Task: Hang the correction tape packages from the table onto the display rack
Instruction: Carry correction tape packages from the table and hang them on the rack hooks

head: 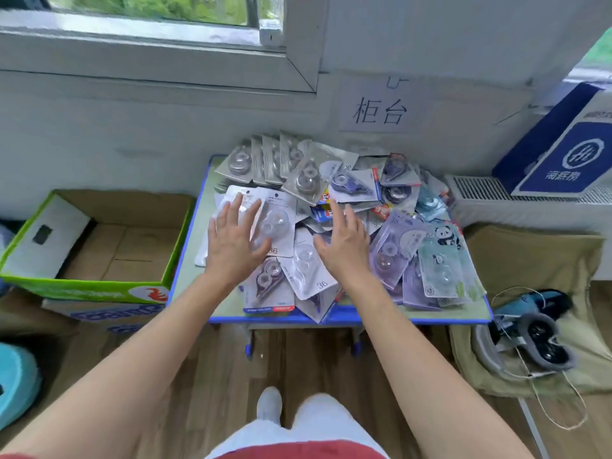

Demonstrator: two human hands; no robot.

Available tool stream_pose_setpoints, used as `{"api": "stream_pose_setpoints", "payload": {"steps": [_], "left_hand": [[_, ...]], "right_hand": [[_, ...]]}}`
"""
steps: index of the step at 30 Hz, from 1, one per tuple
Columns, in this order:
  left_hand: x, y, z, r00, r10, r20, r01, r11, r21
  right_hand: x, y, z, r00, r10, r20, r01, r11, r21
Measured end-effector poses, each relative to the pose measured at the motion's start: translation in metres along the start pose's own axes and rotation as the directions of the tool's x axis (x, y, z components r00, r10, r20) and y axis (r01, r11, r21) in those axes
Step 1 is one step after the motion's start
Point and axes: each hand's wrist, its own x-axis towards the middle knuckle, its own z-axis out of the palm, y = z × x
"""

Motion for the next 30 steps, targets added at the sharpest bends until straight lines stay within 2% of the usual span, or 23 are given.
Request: {"api": "stream_pose_setpoints", "payload": {"steps": [5,9,14,22,30], "left_hand": [[0.051,-0.026,0.025,0.994,-0.092,0.062,0.090,0.995,0.033],[0.070,-0.042,0.042,0.975,-0.152,0.160,0.151,0.988,0.020],[0.088,-0.052,0.050,0.950,-0.164,0.264,0.170,0.985,0.002],[0.087,-0.054,0.054,0.973,-0.133,0.186,0.143,0.989,-0.044],[0.086,-0.052,0.052,0.976,-0.120,0.181,0.129,0.991,-0.039]], "right_hand": [[0.074,-0.015,0.013,0.999,-0.041,0.033,0.039,0.997,0.060],[0.117,-0.024,0.029,0.997,-0.049,0.065,0.048,0.999,0.024],[0.150,-0.030,0.052,0.993,0.055,0.100,-0.054,0.999,-0.004],[0.156,-0.039,0.075,0.997,0.077,-0.020,-0.079,0.991,-0.106],[0.160,-0.045,0.080,0.993,0.106,-0.060,-0.110,0.992,-0.061]]}}
